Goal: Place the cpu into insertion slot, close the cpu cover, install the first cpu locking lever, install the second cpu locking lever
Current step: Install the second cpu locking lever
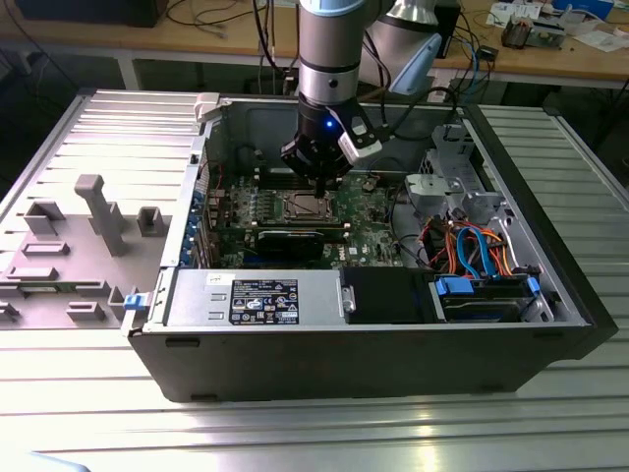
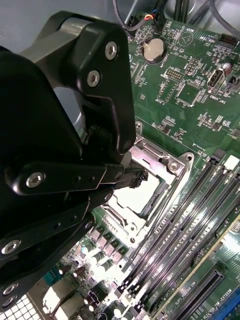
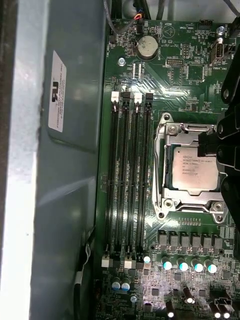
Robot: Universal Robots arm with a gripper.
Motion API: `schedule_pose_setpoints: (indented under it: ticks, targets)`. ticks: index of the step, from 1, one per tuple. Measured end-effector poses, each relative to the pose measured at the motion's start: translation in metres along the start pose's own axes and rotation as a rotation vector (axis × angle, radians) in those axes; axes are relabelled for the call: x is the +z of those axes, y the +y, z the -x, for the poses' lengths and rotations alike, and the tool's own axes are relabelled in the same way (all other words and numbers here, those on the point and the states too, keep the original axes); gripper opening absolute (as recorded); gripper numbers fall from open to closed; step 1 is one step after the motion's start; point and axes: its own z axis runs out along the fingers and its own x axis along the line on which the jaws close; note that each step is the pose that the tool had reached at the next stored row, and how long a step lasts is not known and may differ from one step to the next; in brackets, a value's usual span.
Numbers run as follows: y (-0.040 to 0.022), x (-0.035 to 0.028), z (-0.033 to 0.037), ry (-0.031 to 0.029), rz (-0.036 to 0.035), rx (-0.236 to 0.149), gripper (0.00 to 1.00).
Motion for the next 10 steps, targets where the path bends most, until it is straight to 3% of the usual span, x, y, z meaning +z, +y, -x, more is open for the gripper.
schedule_pose_setpoints:
  ticks: [10]
  targets:
    - [-0.0001, -0.0001, 0.0000, 0.0000, -0.0001, 0.000, 0.11]
